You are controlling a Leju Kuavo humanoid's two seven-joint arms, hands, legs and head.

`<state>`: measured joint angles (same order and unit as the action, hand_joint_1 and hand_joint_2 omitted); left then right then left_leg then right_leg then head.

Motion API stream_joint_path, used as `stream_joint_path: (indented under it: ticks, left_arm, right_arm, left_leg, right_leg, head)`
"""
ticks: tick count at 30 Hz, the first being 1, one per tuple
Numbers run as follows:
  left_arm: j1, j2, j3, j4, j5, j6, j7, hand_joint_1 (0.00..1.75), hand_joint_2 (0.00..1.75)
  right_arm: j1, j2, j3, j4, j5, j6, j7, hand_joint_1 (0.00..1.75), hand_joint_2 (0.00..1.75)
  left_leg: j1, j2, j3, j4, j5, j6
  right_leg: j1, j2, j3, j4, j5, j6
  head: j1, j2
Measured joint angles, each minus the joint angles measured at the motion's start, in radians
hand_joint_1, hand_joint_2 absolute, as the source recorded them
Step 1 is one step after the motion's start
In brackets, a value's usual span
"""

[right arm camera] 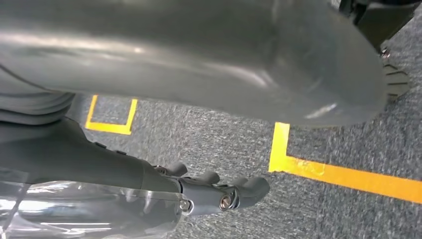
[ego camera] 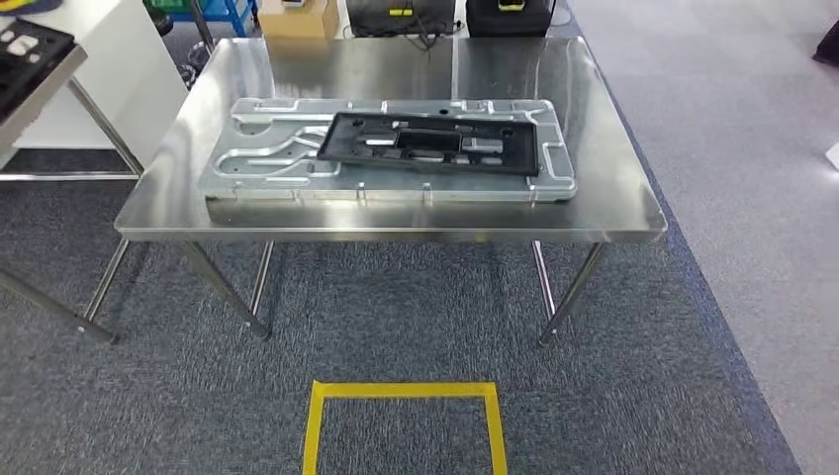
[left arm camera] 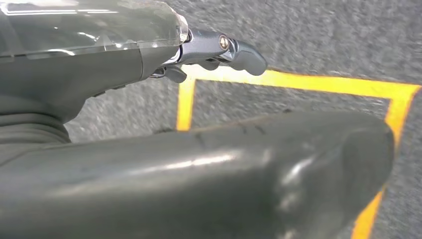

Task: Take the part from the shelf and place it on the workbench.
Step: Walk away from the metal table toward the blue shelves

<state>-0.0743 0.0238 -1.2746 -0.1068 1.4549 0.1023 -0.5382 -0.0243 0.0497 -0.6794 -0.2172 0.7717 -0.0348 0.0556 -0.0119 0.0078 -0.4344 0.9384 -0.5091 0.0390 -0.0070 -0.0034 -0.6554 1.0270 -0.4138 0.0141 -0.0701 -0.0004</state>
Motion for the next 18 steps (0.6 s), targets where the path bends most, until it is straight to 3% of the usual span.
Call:
stream_joint_path:
  ticks: [3,4,5,6,7,8,10,11,13,14,15,18]
  left_arm:
    - [-0.001,-0.001,-0.007,0.0,-0.001,0.003,0.013,0.0,0.0]
    - [-0.001,-0.001,-0.011,0.0,-0.002,0.003,0.017,0.0,0.0]
    - [-0.002,-0.002,-0.015,0.0,-0.002,0.003,0.02,0.0,0.0]
    - [-0.003,-0.002,-0.019,0.0,-0.003,0.004,0.023,0.0,0.0]
    - [-0.004,-0.003,-0.022,-0.001,-0.003,0.004,0.026,0.0,0.0]
    - [-0.005,-0.004,-0.025,-0.001,-0.003,0.004,0.028,0.0,0.0]
    - [-0.007,-0.005,-0.026,-0.002,-0.003,0.005,0.032,0.0,0.0]
    - [-0.008,-0.006,-0.027,-0.002,-0.003,0.005,0.033,0.0,0.0]
    - [-0.01,-0.006,-0.03,-0.003,-0.003,0.007,0.033,0.0,0.0]
    - [-0.011,-0.005,-0.033,-0.002,-0.003,0.008,0.032,0.0,0.0]
    - [-0.01,-0.005,-0.037,-0.002,-0.004,0.008,0.032,0.0,0.0]
    - [-0.01,-0.005,-0.048,-0.003,-0.004,0.005,0.032,0.0,0.0]
  right_arm:
    - [0.0,0.0,-0.007,0.002,-0.001,0.002,-0.01,0.0,0.0]
    - [-0.001,0.0,-0.01,0.003,-0.002,0.003,-0.013,0.0,0.0]
    - [-0.001,0.0,-0.013,0.004,-0.002,0.003,-0.016,0.0,0.0]
    - [-0.002,0.0,-0.016,0.004,-0.002,0.004,-0.019,0.0,0.0]
    - [-0.003,-0.001,-0.018,0.004,-0.002,0.003,-0.02,0.0,0.0]
    - [-0.005,-0.001,-0.019,0.004,-0.002,0.003,-0.021,0.0,0.0]
    - [-0.008,-0.002,-0.02,0.004,-0.001,0.001,-0.02,0.0,0.0]
    - [-0.009,-0.002,-0.022,0.005,-0.001,0.0,-0.02,0.0,0.0]
    - [-0.009,-0.001,-0.026,0.006,0.0,-0.001,-0.018,0.0,0.0]
    - [-0.009,-0.001,-0.028,0.007,-0.001,0.0,-0.017,0.0,0.0]
    - [-0.009,-0.001,-0.031,0.007,-0.002,0.001,-0.017,0.0,0.0]
    - [-0.008,-0.001,-0.044,0.008,-0.009,0.006,-0.017,0.0,0.0]
  left_leg:
    - [0.002,0.004,-0.046,0.001,0.04,0.01]
    - [0.002,0.004,-0.066,0.006,0.052,0.009]
    - [0.002,0.005,-0.087,0.013,0.063,0.006]
    - [0.003,0.005,-0.11,0.022,0.074,0.004]
    - [0.004,0.006,-0.133,0.034,0.082,0.0]
    - [0.005,0.006,-0.154,0.048,0.089,-0.004]
    - [0.004,0.006,-0.182,0.073,0.099,-0.013]
    - [0.003,0.006,-0.188,0.081,0.105,-0.019]
    - [0.004,0.006,-0.195,0.085,0.118,-0.032]
    - [0.006,0.004,-0.201,0.091,0.11,-0.038]
    - [0.008,0.003,-0.21,0.11,0.083,-0.044]
    - [0.016,0.001,-0.25,0.262,-0.063,-0.059]
  right_leg:
    - [-0.004,0.002,-0.028,0.155,-0.157,0.012]
    - [-0.005,0.002,-0.033,0.215,-0.176,0.016]
    - [-0.006,0.002,-0.028,0.253,-0.168,0.019]
    - [-0.007,0.002,-0.008,0.26,-0.139,0.022]
    - [-0.009,0.002,0.029,0.231,-0.106,0.024]
    - [-0.009,0.001,0.083,0.17,-0.093,0.024]
    - [-0.006,0.002,0.189,0.023,-0.122,0.016]
    - [-0.003,0.003,0.217,-0.022,-0.144,0.009]
    - [-0.001,0.002,0.22,-0.044,-0.147,-0.009]
    - [-0.003,0.0,0.211,-0.044,-0.137,-0.017]
    - [-0.004,-0.003,0.2,-0.044,-0.126,-0.026]
    - [-0.004,-0.008,0.158,-0.043,-0.09,-0.037]
  head:
    - [0.0,0.0]
    - [0.0,0.0]
    - [0.0,0.0]
    - [0.0,0.0]
    - [0.0,0.0]
    - [0.0,0.0]
    - [0.0,0.0]
    - [0.0,0.0]
    - [0.0,0.0]
    - [0.0,0.0]
    - [0.0,0.0]
    - [0.0,0.0]
